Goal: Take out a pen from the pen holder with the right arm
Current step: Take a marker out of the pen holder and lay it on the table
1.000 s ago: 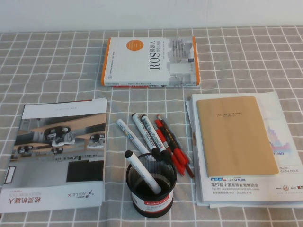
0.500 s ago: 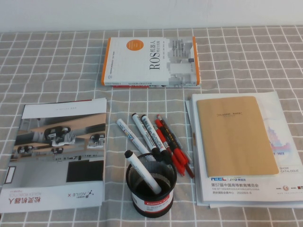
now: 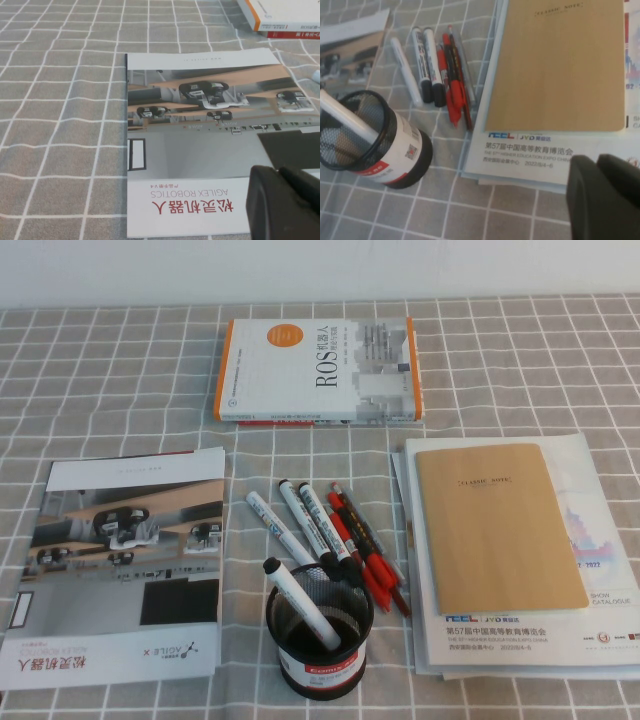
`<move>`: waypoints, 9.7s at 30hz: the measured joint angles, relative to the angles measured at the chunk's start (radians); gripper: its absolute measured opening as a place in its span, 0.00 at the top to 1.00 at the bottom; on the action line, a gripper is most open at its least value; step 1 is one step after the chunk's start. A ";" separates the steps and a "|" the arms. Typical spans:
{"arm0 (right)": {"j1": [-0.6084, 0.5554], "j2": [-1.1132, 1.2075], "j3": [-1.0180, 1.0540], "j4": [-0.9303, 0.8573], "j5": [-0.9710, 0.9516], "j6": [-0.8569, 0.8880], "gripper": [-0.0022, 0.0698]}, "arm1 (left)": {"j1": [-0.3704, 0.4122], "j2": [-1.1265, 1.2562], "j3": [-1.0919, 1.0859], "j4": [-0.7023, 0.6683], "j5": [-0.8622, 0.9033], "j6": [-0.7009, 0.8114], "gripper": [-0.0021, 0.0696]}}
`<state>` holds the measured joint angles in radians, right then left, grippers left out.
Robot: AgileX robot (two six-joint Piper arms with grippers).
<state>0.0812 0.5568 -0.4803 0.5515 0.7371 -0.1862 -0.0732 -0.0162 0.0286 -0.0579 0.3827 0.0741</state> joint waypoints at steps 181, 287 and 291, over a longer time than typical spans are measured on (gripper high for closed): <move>0.396 1.572 -1.366 -0.150 0.028 -0.095 0.82 | 0.000 0.000 0.000 0.000 0.000 0.000 0.98; -0.008 -0.239 0.383 -0.172 -0.520 0.036 0.99 | 0.000 0.000 0.000 0.000 0.000 0.000 0.98; -0.053 -0.375 0.455 -0.167 -0.546 0.035 0.99 | 0.000 0.000 0.000 0.000 0.000 0.000 0.98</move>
<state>0.0279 0.1821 -0.0255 0.3844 0.1915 -0.1516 -0.0732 -0.0162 0.0286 -0.0579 0.3827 0.0741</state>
